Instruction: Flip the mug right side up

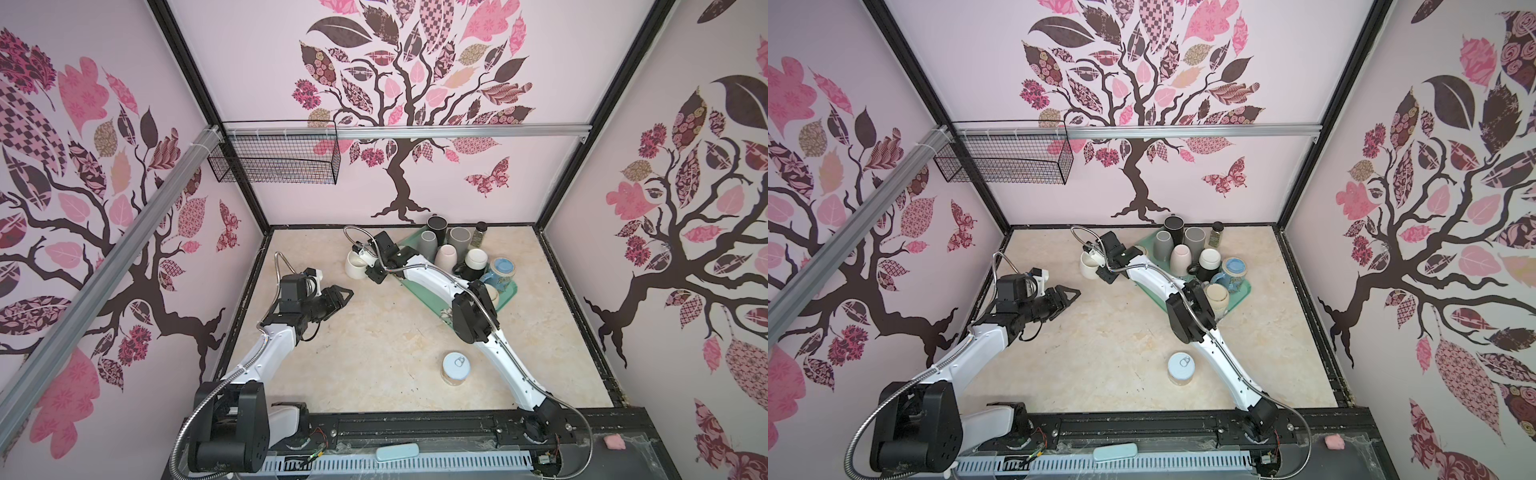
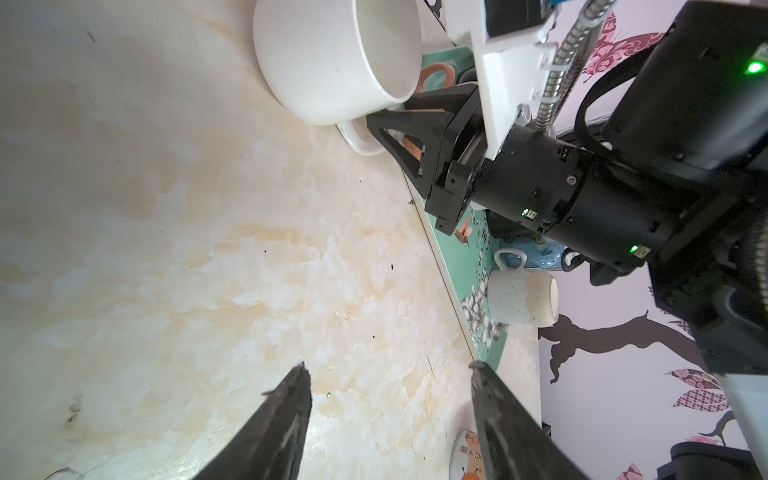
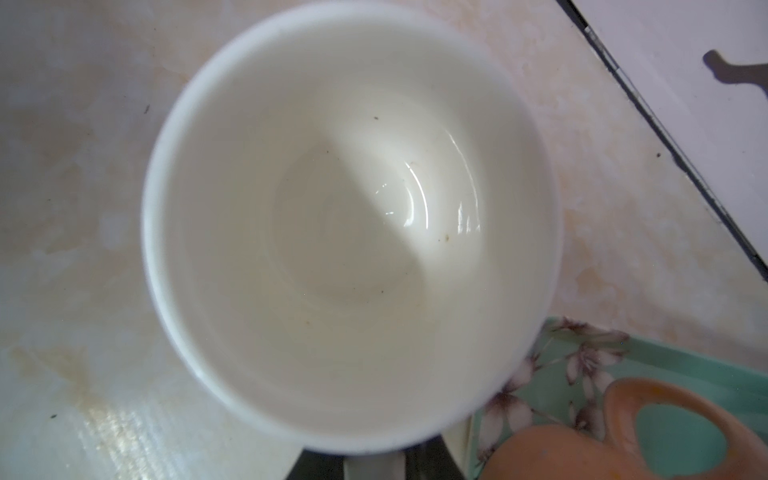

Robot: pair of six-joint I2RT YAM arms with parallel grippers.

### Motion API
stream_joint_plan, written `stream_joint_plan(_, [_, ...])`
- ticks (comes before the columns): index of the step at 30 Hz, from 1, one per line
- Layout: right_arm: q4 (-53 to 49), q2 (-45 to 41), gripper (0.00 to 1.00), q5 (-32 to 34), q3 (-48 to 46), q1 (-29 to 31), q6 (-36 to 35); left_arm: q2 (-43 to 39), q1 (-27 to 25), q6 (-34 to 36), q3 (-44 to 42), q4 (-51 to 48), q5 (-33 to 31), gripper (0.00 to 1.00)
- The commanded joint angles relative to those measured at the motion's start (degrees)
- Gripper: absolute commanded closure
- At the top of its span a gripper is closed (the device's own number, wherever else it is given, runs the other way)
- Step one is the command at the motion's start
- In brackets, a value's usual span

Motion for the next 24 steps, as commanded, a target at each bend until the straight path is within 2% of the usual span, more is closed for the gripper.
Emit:
stream_joint_plan(1, [3.80,1.27,0.89,1.01,3.15,0.18,-2.68,-0.45,0.27,1.07,-1.48,0.69,0.83,0.37])
stream_joint_plan(4, [4.49,1.69,0.76,1.56,3.09,0.16,-3.41,-0.43,0.31,1.74,-1.46,0.26,0.83,0.37])
stream_joint_plan(9, [4.53,1.30,0.64,3.61,3.14,0.22,-4.46,-0.15,0.31,3.14,-1.20,-0.72,1.09,0.37])
stream_joint_plan(16, [5.10,0.75,0.62,5.52,3.13,-0.24,-5.57,-0.12,0.29,3.80,-1.23,-1.02,1.58,0.37])
stream_joint_plan(24, [7.56,1.74,0.64,8.30,3.31,-1.45,-2.71,-0.57,0.40,5.61,-0.47,-3.07,1.09,0.37])
